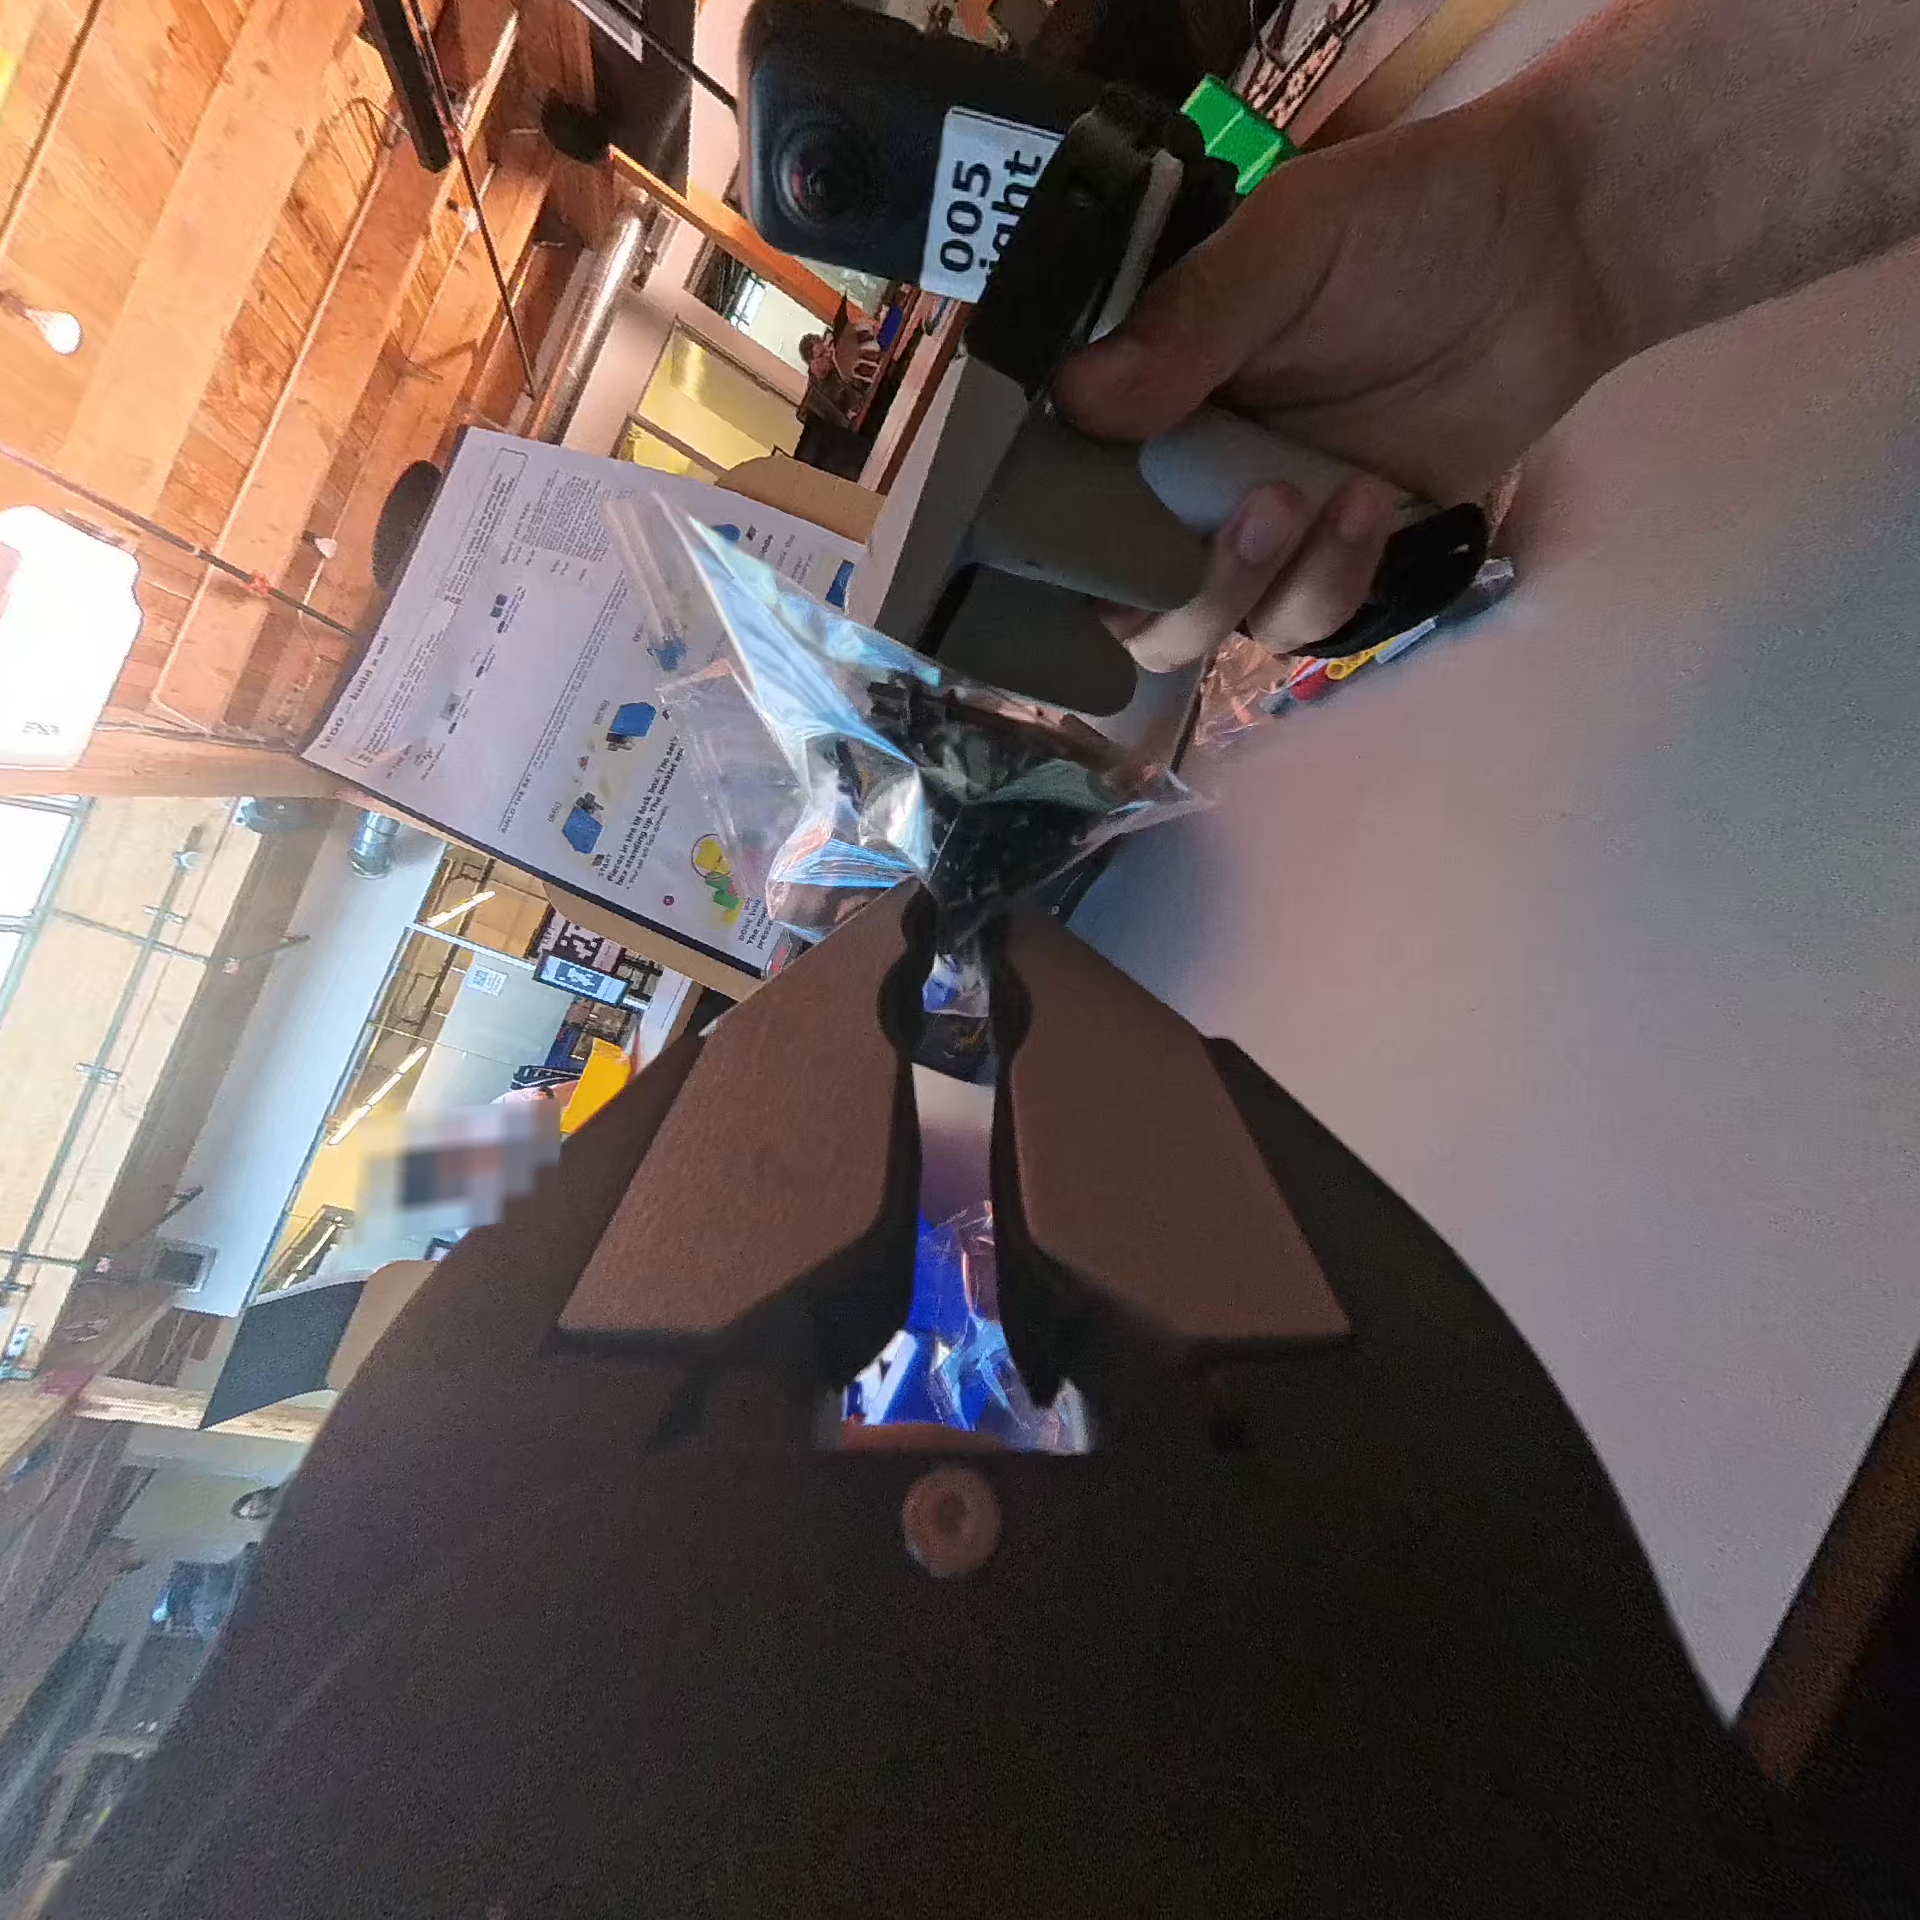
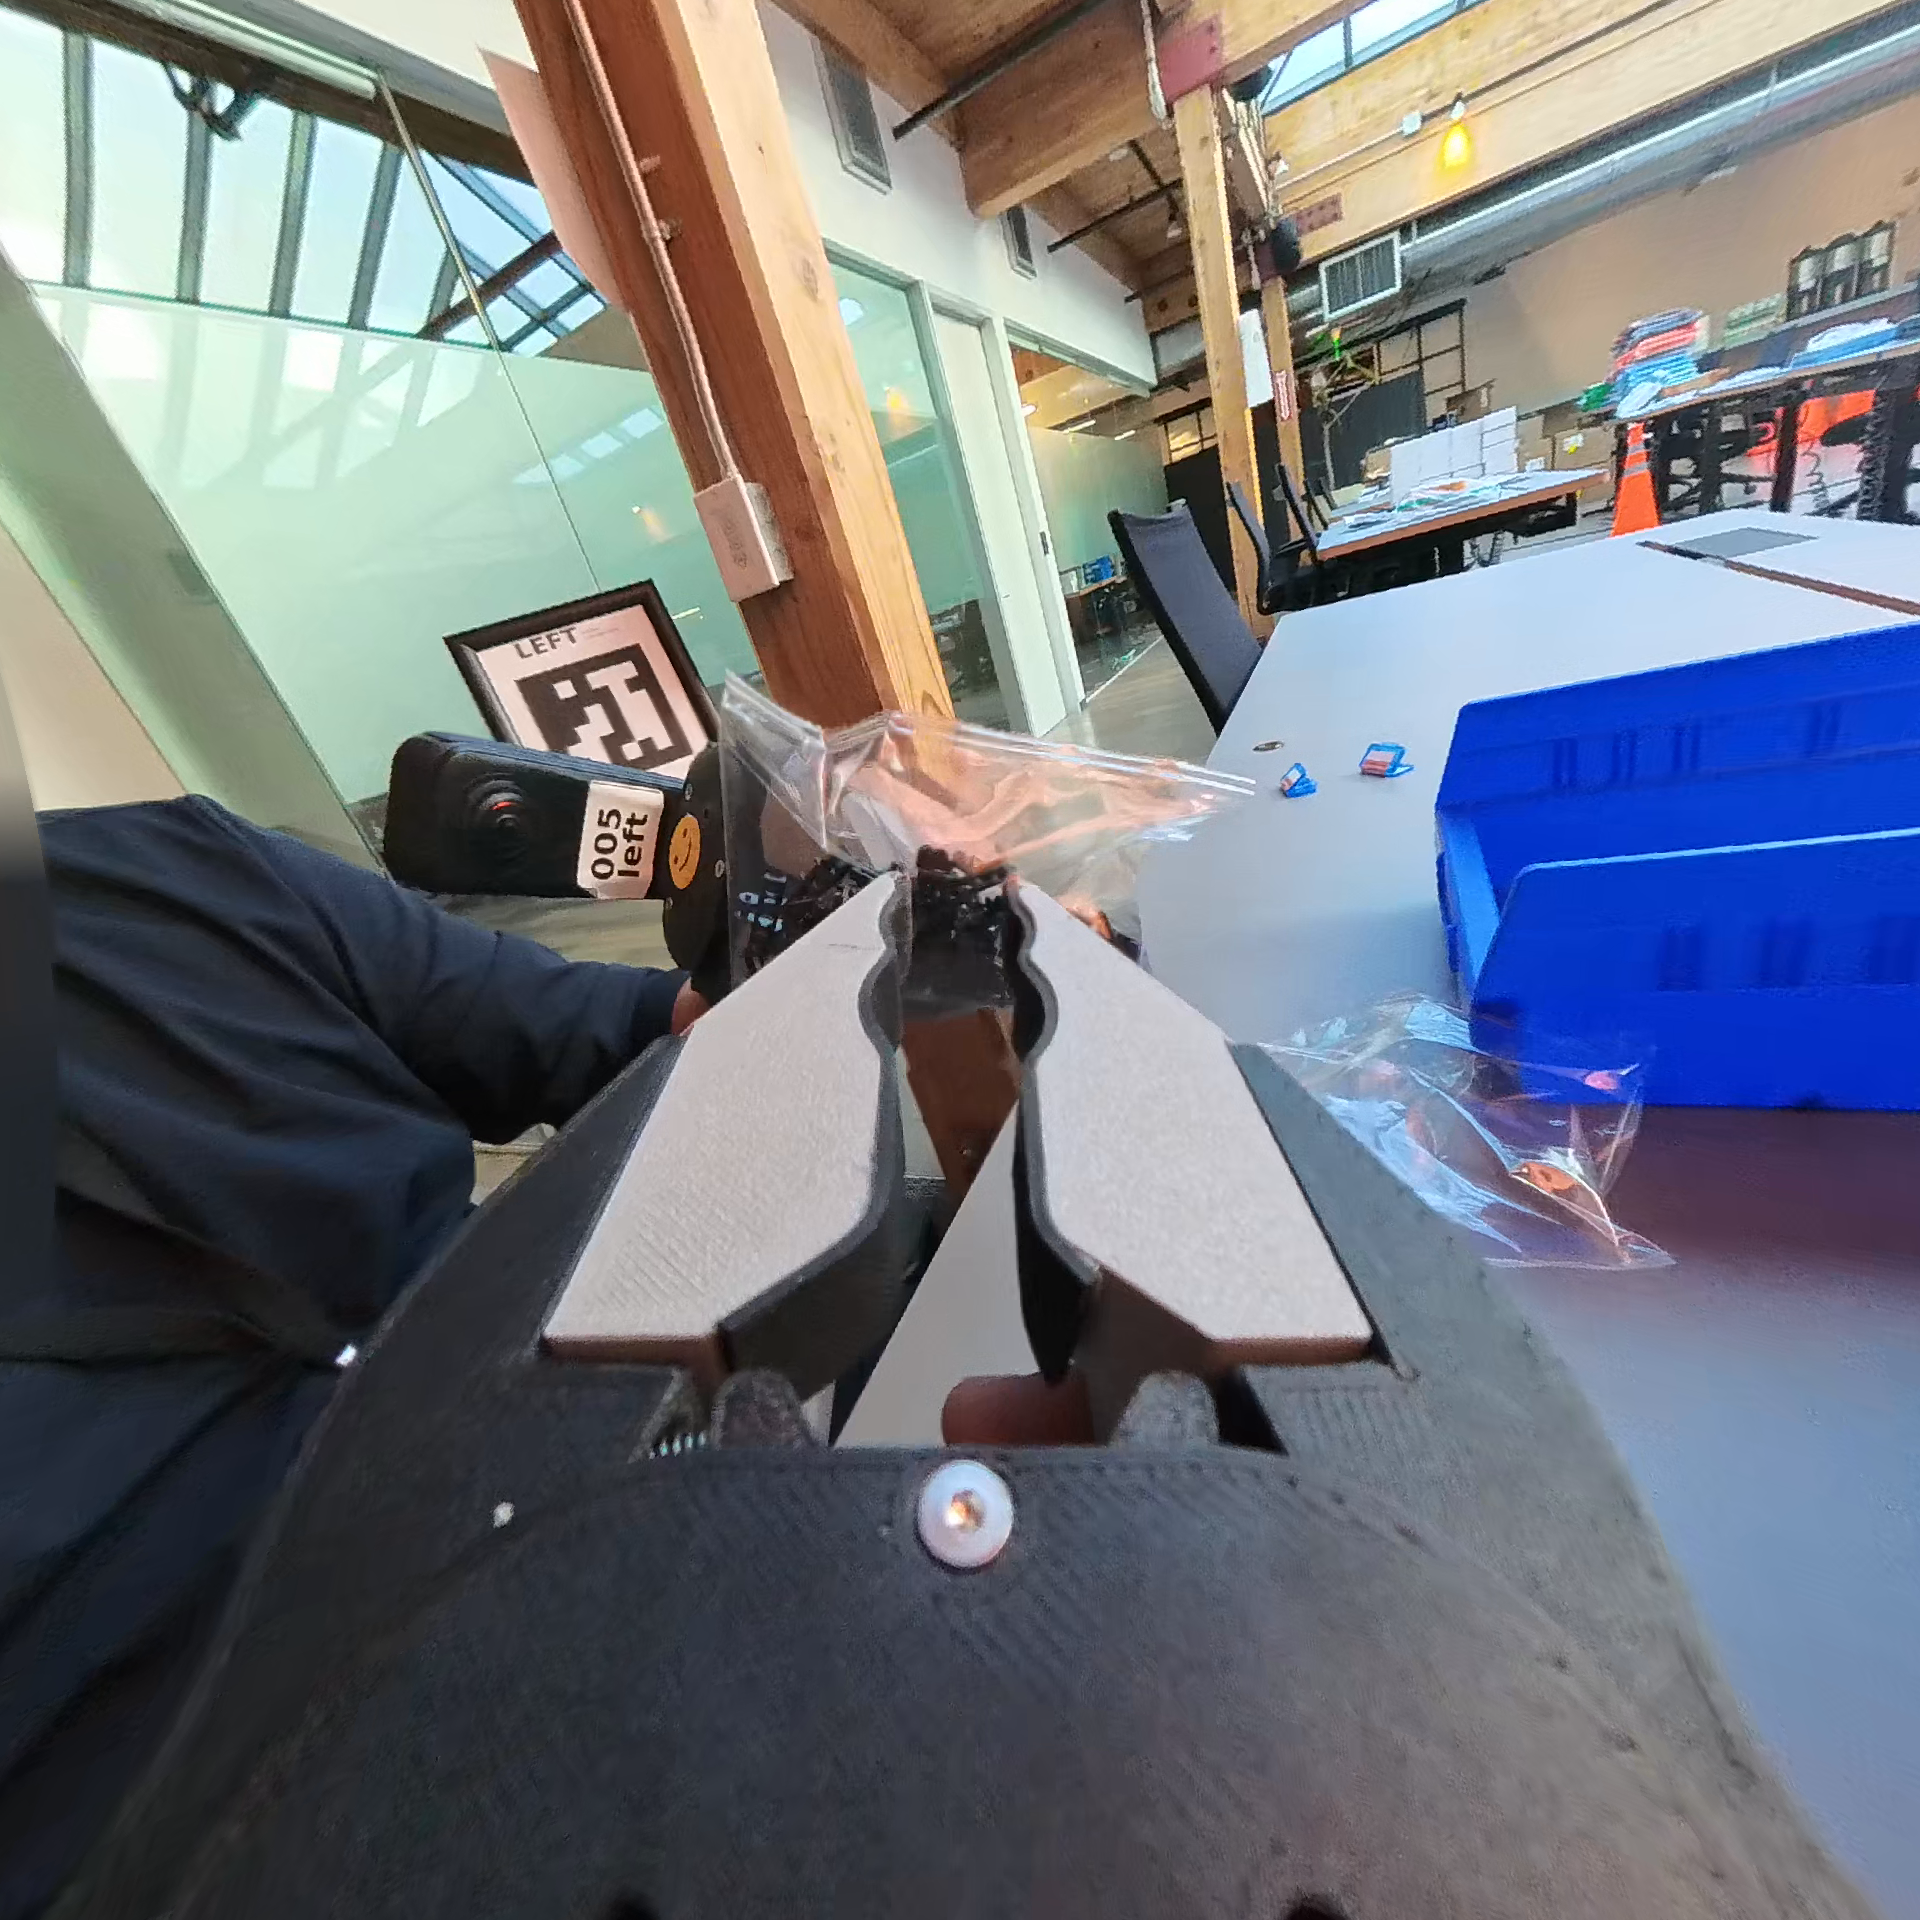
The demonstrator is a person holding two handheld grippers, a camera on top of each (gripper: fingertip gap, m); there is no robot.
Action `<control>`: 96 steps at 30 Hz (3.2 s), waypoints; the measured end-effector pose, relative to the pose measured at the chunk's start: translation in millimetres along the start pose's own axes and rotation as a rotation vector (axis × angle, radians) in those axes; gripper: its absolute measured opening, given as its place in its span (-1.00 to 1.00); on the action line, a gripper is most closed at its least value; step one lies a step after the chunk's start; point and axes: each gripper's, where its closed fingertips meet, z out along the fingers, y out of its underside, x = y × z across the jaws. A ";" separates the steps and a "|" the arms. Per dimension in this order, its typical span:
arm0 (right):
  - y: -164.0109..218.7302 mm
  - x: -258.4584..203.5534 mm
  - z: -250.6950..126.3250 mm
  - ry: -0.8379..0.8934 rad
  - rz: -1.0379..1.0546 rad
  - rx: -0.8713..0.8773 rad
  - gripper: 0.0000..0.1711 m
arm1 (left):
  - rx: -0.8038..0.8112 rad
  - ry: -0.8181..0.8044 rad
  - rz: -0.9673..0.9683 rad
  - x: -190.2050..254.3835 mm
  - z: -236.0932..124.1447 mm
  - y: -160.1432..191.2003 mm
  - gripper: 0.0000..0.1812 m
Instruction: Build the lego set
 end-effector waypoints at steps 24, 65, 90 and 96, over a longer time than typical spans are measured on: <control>-3.9 -4.4 -2.4 -0.008 -0.050 0.019 -1.00 | -0.003 0.014 0.060 4.4 -2.1 -0.8 -0.97; 1.2 0.2 2.5 0.036 -0.065 -0.005 -1.00 | 0.019 0.045 0.001 5.0 -2.4 0.1 -0.98; 22.9 -4.2 16.1 0.106 -0.281 -0.157 -1.00 | 0.216 0.450 -0.750 7.2 -15.5 -6.8 -0.77; 20.8 -8.9 15.2 0.085 -0.282 -0.149 -1.00 | 0.278 0.496 -0.859 -0.6 -21.7 -14.6 -0.70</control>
